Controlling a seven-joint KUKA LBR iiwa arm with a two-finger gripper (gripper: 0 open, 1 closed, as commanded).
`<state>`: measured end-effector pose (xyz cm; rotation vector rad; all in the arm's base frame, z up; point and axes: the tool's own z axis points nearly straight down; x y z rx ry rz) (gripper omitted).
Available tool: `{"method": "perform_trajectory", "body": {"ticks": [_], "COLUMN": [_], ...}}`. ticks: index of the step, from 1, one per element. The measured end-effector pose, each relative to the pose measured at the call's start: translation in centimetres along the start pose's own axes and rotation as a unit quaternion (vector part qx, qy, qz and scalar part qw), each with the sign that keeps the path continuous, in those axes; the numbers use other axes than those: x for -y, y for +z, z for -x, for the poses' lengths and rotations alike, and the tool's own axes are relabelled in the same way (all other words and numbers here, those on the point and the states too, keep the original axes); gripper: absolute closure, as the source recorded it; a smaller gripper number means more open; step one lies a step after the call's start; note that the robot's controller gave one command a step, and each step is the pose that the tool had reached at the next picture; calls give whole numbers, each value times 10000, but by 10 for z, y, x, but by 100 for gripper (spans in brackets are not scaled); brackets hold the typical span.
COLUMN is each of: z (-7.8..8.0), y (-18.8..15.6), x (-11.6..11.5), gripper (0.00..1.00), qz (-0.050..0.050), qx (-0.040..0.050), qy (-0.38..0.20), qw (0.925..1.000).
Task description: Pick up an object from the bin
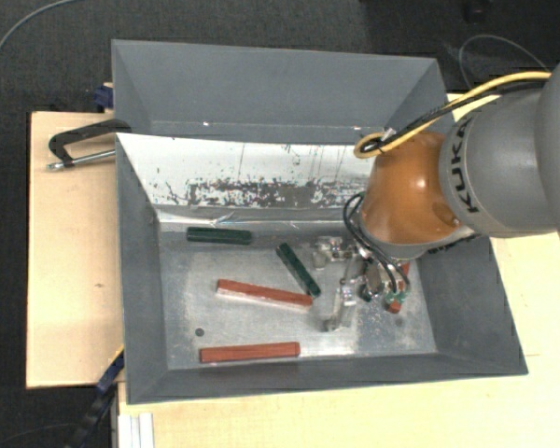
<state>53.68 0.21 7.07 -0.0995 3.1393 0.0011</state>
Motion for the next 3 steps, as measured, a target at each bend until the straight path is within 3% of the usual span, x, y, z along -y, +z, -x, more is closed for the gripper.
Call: {"method": "perform_trajectory", "body": {"ticks": [1, 2, 3], "z": [-14, -14, 1], "y": [-3, -3, -161], "x": [-75, -71, -72], "gripper": [0, 100, 100], "qz": [19, 3, 0], "qx": [-5, -4, 74], "qy": [-545, -517, -517], "qw": [9985, 9987, 9986]}}
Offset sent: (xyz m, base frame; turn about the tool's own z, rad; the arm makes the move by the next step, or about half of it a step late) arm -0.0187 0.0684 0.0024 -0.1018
